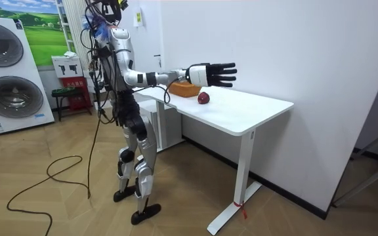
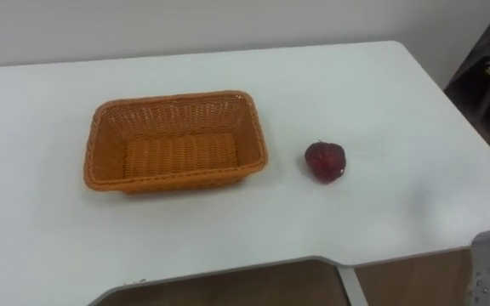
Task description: Pick and place apple
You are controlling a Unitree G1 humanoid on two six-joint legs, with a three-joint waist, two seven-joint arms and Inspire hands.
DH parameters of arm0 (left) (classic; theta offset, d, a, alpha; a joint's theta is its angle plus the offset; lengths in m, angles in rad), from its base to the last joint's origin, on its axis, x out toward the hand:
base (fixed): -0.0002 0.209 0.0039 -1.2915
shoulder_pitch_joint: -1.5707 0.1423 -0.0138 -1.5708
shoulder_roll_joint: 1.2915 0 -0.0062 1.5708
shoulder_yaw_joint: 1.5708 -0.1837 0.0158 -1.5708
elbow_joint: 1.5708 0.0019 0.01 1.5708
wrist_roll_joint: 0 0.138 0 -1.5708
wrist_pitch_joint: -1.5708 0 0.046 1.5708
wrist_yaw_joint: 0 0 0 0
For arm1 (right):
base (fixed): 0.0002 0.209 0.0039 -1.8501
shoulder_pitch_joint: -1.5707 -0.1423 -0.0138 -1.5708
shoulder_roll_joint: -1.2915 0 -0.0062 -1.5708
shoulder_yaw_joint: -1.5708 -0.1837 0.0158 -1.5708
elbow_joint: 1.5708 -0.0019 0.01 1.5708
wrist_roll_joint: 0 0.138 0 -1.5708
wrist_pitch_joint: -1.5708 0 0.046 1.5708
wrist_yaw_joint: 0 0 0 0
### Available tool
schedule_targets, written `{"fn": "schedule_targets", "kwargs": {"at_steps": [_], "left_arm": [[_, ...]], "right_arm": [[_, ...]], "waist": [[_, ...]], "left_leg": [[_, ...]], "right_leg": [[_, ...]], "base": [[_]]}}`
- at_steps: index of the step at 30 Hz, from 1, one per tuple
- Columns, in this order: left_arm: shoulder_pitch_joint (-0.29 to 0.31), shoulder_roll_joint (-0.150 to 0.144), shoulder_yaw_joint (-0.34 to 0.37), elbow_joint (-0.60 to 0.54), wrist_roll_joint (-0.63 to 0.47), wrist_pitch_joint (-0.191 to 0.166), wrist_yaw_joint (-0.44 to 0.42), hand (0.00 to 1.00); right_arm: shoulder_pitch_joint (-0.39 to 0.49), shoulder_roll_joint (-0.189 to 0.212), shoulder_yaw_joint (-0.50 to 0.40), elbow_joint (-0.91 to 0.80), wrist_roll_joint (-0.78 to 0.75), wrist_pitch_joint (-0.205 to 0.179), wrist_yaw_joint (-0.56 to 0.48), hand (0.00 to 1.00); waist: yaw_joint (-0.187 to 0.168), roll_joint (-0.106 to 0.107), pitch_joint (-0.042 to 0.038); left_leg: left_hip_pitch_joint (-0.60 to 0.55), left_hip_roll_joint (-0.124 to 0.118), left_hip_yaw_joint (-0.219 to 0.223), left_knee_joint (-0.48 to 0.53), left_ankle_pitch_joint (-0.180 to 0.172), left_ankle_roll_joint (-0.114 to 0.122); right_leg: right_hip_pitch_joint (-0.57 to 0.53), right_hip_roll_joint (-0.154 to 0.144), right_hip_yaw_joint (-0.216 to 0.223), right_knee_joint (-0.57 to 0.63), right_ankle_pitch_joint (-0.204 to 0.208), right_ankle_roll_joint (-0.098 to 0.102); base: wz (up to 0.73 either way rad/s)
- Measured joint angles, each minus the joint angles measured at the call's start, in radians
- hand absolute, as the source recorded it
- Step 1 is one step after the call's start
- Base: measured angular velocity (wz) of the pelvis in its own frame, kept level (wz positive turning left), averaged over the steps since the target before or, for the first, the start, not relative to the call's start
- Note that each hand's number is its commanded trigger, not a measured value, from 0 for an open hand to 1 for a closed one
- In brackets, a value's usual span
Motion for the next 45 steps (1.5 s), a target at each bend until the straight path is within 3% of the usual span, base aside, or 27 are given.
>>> {"fn": "schedule_targets", "kwargs": {"at_steps": [6, 9, 12, 17, 19, 21, 23, 31, 45], "left_arm": [[0.001, 0.005, -0.054, -0.001, 0.005, -0.014, -0.001, 0.0], [0.001, 0.015, -0.063, -0.001, 0.006, -0.014, -0.013, 0.0], [-0.001, 0.016, -0.063, 0.0, 0.006, -0.014, -0.033, 0.0], [-0.012, 0.016, -0.063, 0.0, 0.006, -0.013, -0.058, 0.0], [-0.012, 0.016, -0.062, 0.0, 0.006, -0.012, -0.068, 0.0], [-0.012, 0.016, -0.061, 0.0, 0.006, -0.011, -0.082, 0.0], [-0.012, 0.016, -0.062, 0.0, 0.008, -0.011, -0.089, 0.0], [-0.028, 0.02, -0.064, 0.007, 0.016, -0.014, -0.098, 0.0], [-0.044, 0.023, -0.08, 0.02, 0.017, -0.014, -0.104, 0.0]], "right_arm": [[0.001, -0.002, 0.091, -0.004, -0.033, 0.002, 0.171, 0.0], [0.02, -0.003, 0.132, 0.001, -0.045, 0.002, 0.262, 0.0], [0.038, -0.008, 0.193, 0.054, -0.143, 0.007, 0.36, 0.0], [0.04, -0.006, 0.245, 0.133, -0.198, 0.042, 0.488, 0.0], [0.041, -0.007, 0.245, 0.133, -0.228, 0.045, 0.522, 0.0], [0.041, -0.007, 0.245, 0.133, -0.24, 0.045, 0.543, 0.0], [0.04, -0.007, 0.245, 0.133, -0.263, 0.045, 0.563, 0.0], [0.04, -0.007, 0.318, 0.132, -0.244, 0.043, 0.617, 0.0], [0.04, -0.007, 0.324, 0.121, -0.235, 0.038, 0.629, 0.0]], "waist": [[0.001, 0.003, 0.0044], [0.003, 0.0, 0.0126], [0.005, -0.001, 0.0137], [0.019, -0.002, 0.0123], [0.027, -0.008, 0.0054], [0.03, -0.015, -0.0019], [0.033, -0.023, -0.0033], [0.057, -0.029, -0.0008], [0.07, -0.014, 0.0055]], "left_leg": [[0.018, 0.002, -0.002, 0.0, 0.0, 0.0], [0.028, 0.007, -0.001, -0.001, 0.0, 0.0], [0.024, 0.011, -0.001, -0.001, 0.0, 0.0], [0.022, 0.011, -0.001, 0.0, 0.0, -0.001], [0.02, 0.011, -0.001, 0.0, 0.001, -0.001], [0.02, 0.012, -0.003, 0.0, 0.001, -0.002], [0.024, 0.012, -0.007, 0.0, 0.001, -0.001], [0.015, 0.013, -0.009, 0.0, 0.001, -0.001], [0.009, 0.012, -0.027, 0.002, 0.001, -0.002]], "right_leg": [[0.022, -0.001, -0.007, -0.017, 0.004, -0.001], [0.035, 0.0, -0.037, -0.021, 0.006, -0.004], [0.032, 0.001, -0.046, -0.023, 0.009, -0.007], [0.03, -0.001, -0.054, -0.023, 0.012, -0.008], [0.03, -0.001, -0.055, -0.028, 0.014, -0.007], [0.034, -0.001, -0.058, -0.033, 0.016, -0.008], [0.046, -0.001, -0.062, -0.036, 0.018, -0.007], [0.046, -0.001, -0.065, -0.035, 0.022, -0.006], [0.044, -0.002, -0.082, -0.036, 0.022, -0.007]], "base": [[-0.03], [0.01], [0.0], [0.0], [0.0], [0.02], [0.05], [0.01], [0.02]]}}
